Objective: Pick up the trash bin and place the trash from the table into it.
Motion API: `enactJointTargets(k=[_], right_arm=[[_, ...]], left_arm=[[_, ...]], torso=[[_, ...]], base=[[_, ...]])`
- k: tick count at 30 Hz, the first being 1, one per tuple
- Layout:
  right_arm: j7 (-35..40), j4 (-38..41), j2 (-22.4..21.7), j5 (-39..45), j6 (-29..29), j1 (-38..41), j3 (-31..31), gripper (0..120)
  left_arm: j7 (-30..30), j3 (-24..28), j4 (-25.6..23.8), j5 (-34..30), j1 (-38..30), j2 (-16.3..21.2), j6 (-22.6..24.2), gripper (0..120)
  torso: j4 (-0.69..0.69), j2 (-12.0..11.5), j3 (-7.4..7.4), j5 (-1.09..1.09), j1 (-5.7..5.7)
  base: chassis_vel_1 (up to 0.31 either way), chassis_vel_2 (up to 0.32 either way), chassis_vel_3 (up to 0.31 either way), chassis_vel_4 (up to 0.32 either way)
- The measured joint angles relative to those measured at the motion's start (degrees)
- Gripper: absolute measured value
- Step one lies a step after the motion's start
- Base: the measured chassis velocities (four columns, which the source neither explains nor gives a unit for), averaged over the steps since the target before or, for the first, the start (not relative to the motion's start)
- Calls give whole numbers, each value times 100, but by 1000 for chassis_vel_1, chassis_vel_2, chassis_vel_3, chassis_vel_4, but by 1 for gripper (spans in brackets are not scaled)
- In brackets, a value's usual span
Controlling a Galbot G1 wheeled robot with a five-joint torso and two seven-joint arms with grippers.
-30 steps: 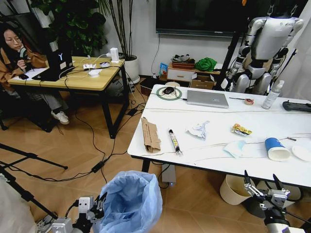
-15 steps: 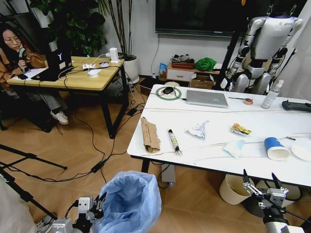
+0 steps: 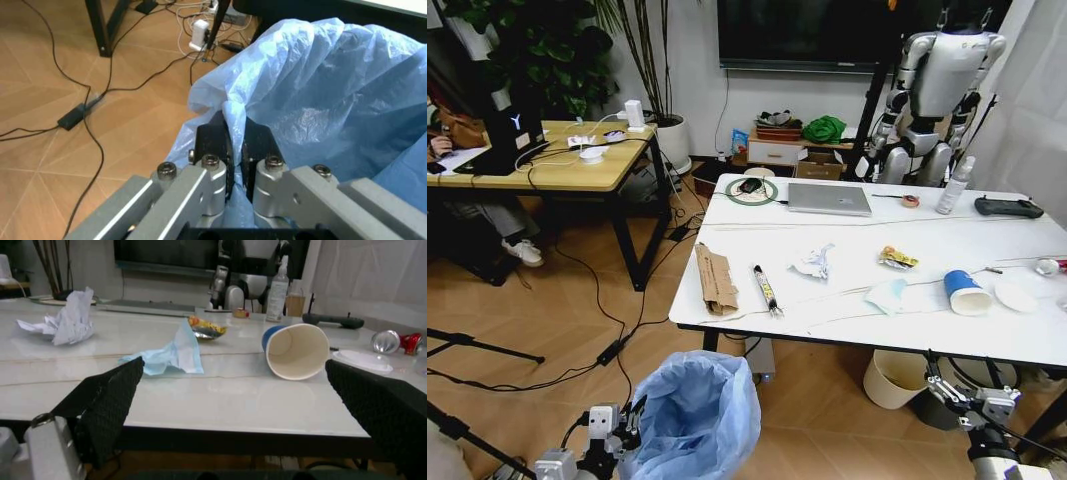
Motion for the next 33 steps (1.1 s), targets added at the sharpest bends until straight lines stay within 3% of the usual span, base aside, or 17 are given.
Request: enactJointTargets(k=[7,9,10,16,19,23,25,28,31,33], right_arm=[[52,714,-150,906,-367,-187,-532,100],[244,1003,-626,1241,-638,-140,-886,100],[244,1003,-626,1241,-638,-140,-886,100],[1209,1428,-1711,1630,-1167,167,-1983,100],[1433,1474,-2038,1720,-1330,306,-2333,100],[2053,1495,-2921,1824,-2035,878,-3119,100],[2173,1489,-2993,1824,-2179,976,-3218,100],[2601,1411,-3139,1840,-2922,1518,-3691,100],[2756,1176,-2943,1826,-3481,1916,-4082,100],[2770,1141,-2911,1820,-3520,1956,-4127,100]], left_arm=[[-71,-295,-146,-4,176,-14,-8,0],[-91,-530,-184,-9,277,-22,34,0],[-91,-530,-184,-9,277,-22,34,0],[-181,-1022,-351,-312,380,-7,308,0],[-185,-1093,-364,-406,394,-32,384,0],[-167,-1179,-438,-651,365,-167,567,0],[-159,-1184,-448,-659,365,-188,582,0],[-107,-1199,-470,-643,352,-299,625,0],[-83,-1195,-513,-573,354,-403,643,0],[-83,-1194,-520,-562,357,-414,646,0]], torso=[[-3,-6,-4,0,-3],[1,-7,-5,-1,-4],[1,-7,-5,-1,-4],[-1,-13,-6,1,-5],[0,-14,-7,1,-5],[0,-15,-8,0,-7],[0,-15,-8,0,-7],[0,-17,-9,0,-7],[-1,-18,-9,0,-8],[-1,-18,-9,1,-7]], base=[[0,0,0,0],[0,0,0,0],[0,0,0,0],[0,0,0,0],[0,0,0,0],[0,0,0,0],[0,0,0,0],[0,0,0,0],[0,0,0,0],[0,0,0,0]])
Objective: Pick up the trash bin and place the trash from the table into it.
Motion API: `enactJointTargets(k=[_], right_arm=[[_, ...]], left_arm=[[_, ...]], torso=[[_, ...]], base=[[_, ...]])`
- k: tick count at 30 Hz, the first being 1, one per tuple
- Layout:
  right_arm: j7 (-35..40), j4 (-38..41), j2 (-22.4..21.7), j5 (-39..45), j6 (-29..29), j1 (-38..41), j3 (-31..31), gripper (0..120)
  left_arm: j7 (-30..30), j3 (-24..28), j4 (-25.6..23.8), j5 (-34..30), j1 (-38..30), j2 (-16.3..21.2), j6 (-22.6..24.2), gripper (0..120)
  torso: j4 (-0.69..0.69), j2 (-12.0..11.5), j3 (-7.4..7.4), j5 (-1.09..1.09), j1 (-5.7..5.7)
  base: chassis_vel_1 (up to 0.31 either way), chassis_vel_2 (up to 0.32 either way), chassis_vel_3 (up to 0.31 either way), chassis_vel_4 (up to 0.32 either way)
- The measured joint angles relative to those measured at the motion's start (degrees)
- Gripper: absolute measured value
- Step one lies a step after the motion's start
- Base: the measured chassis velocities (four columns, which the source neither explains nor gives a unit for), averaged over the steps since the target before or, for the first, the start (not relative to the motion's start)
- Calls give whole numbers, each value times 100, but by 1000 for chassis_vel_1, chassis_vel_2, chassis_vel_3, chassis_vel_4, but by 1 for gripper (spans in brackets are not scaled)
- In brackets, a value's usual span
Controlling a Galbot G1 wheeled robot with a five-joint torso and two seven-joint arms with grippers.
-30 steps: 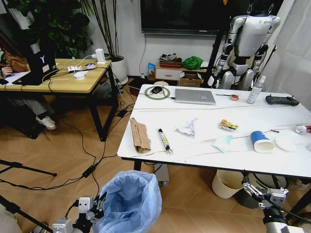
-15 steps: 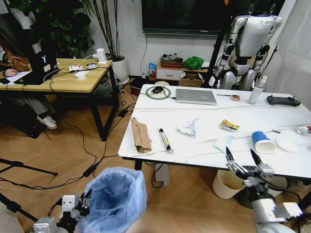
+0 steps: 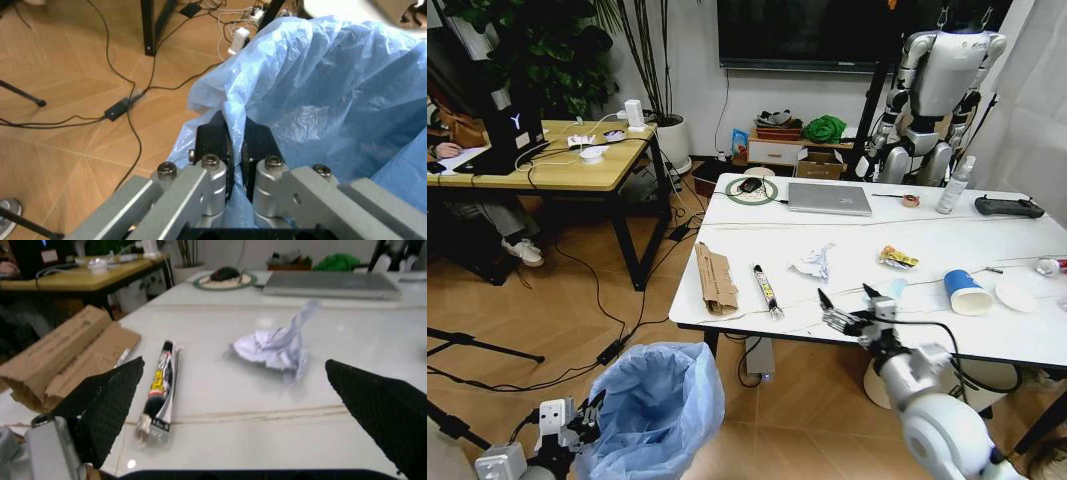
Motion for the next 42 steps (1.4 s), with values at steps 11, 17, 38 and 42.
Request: enactJointTargets(k=[11,17,38,42], right_arm=[[120,-997,808,82,-239,1388,-1191,100],[138,-1177,1002,140,-39,1748,-1759,100],[567,-2076,1684,-502,-226,2451,-2992,100],[568,-2297,1787,-712,-168,2492,-3000,100]], left_arm=[[-167,-220,24,-83,7,6,98,0],[-243,-330,49,-189,-32,16,140,0],[-261,-705,17,-264,67,24,145,0],[-268,-712,-10,-271,54,24,150,0]], torso=[[1,-2,-1,-2,0],[0,-2,-2,-2,-1],[0,-3,-2,-1,-2],[0,-3,-2,-1,-2]], base=[[0,0,0,0],[0,0,0,0],[0,0,0,0],[0,0,0,0]])
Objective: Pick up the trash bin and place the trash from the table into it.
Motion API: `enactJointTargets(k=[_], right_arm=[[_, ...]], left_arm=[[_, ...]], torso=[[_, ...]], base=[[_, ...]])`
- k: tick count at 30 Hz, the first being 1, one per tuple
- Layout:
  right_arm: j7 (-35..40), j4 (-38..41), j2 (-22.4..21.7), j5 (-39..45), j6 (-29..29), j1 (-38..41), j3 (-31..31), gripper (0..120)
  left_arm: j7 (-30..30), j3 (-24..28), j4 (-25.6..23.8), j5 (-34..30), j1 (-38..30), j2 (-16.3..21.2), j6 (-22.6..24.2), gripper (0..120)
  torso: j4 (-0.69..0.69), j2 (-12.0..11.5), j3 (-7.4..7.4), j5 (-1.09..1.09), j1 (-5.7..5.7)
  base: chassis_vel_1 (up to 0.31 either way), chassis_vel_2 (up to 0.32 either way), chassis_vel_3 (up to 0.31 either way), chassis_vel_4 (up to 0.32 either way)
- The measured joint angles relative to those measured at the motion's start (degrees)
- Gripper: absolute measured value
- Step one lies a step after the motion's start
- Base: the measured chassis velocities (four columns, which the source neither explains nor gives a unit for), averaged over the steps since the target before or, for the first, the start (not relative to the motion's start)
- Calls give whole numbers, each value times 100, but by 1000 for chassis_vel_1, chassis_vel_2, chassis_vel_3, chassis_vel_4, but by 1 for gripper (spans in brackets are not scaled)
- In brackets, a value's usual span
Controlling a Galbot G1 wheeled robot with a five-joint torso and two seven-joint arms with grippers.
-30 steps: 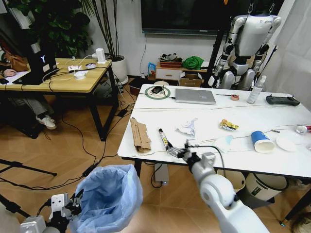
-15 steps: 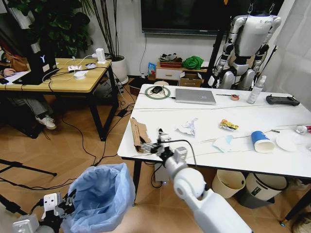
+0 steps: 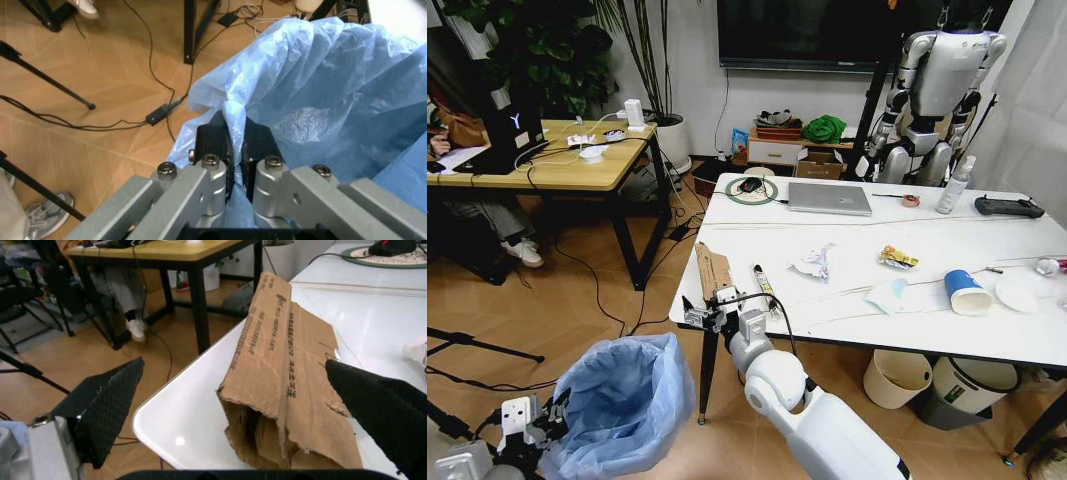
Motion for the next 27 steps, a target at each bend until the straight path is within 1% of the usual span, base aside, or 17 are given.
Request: enactJointTargets(k=[1,4,6,7,13,14,15,20,21,22,24,26,27], right_arm=[[-11,-67,32,-45,8,19,13,100],[-79,-239,84,-265,91,48,62,93],[-107,-282,64,-373,140,43,91,86],[-107,-282,64,-373,140,43,91,86],[-130,-283,3,-366,163,0,163,59],[-130,-283,3,-366,163,0,163,59],[-130,-283,1,-362,163,-2,163,56],[-135,-286,-8,-333,170,-46,146,34],[-135,-286,-8,-333,170,-46,146,34],[-138,-289,-8,-331,174,-55,141,31],[-143,-295,-6,-328,184,-66,147,21],[-149,-296,-10,-323,190,-75,168,15],[-153,-296,-24,-322,203,-81,183,8]], left_arm=[[-4,0,-13,-1,-2,-3,3,0],[-13,10,-31,-1,-8,-10,11,0],[-16,22,-31,-1,-23,-10,14,0],[-16,22,-31,-1,-23,-10,14,0],[-24,63,-4,-1,-72,3,23,0],[-24,63,-4,-1,-72,3,23,0],[-25,66,-2,-1,-77,4,24,0],[-46,100,13,-1,-120,16,34,0],[-46,100,13,-1,-120,16,34,0],[-49,107,16,-1,-124,16,36,0],[-52,125,20,-1,-127,20,37,0],[-53,139,28,1,-132,26,38,0],[-54,150,34,9,-141,29,38,0]], torso=[[0,0,0,0,0],[0,0,0,0,0],[1,0,0,0,0],[1,0,0,0,0],[0,0,0,0,0],[0,0,0,0,0],[0,0,0,0,0],[0,0,0,0,0],[0,0,0,0,0],[0,0,0,0,0],[0,0,0,0,0],[0,0,-1,0,0],[0,0,-1,0,0]], base=[[0,0,0,0],[0,0,0,0],[0,0,0,0],[0,0,0,0],[0,0,0,0],[0,0,0,0],[0,0,0,0],[0,0,0,0],[0,0,0,0],[0,0,0,0],[0,0,0,0],[0,0,0,0],[0,0,0,0]])
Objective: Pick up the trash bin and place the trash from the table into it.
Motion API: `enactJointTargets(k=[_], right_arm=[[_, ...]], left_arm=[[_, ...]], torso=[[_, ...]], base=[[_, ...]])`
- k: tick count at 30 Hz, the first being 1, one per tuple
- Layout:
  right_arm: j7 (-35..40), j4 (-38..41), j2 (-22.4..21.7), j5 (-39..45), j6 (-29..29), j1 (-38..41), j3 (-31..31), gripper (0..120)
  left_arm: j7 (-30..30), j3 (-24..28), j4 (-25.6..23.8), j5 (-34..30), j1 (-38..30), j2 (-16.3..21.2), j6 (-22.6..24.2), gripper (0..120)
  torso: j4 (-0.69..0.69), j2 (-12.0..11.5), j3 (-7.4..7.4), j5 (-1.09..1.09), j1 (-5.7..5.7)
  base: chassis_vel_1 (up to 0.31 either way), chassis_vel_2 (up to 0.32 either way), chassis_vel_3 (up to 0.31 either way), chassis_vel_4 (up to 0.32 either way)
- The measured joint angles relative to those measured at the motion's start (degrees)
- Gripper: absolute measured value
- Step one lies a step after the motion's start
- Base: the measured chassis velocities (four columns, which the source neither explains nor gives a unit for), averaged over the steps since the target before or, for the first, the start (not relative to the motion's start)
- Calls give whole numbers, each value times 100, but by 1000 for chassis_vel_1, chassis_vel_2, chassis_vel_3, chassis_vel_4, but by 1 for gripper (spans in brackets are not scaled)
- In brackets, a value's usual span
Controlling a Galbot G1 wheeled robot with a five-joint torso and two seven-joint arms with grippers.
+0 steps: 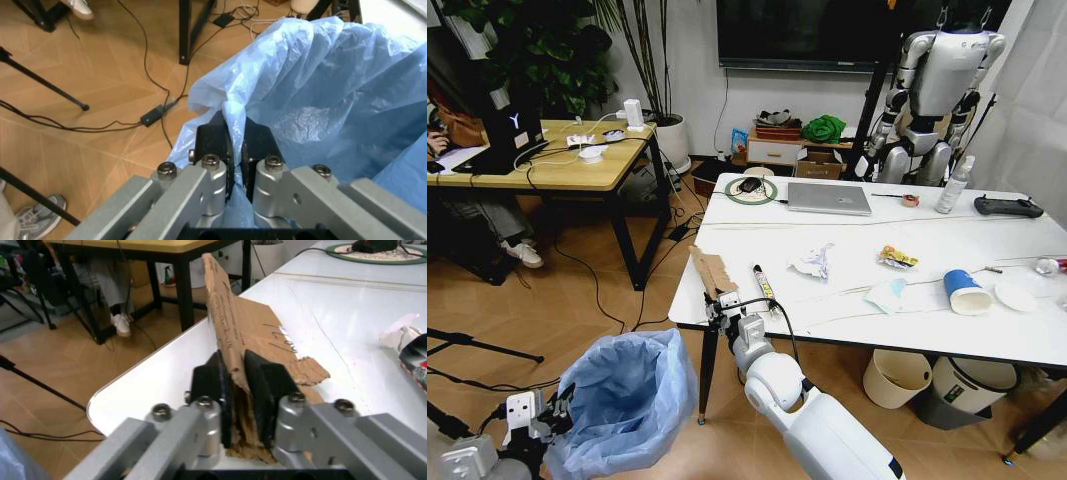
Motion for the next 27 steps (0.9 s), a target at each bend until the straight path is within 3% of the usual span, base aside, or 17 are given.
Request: enactJointTargets(k=[10,17,27], right_arm=[[-88,307,-234,357,289,-156,293,1],[-595,1127,-638,1404,857,-457,425,0],[-1543,2004,-1025,2299,1704,-677,-467,0]], left_arm=[[8,120,-1,3,-46,19,0,0],[19,196,-104,-111,-86,102,7,0],[-32,210,-241,-237,-124,93,63,0]], torso=[[0,0,0,0,0],[-1,0,0,0,0],[1,0,0,0,0]], base=[[0,0,0,0],[0,0,0,0],[0,0,0,0]])
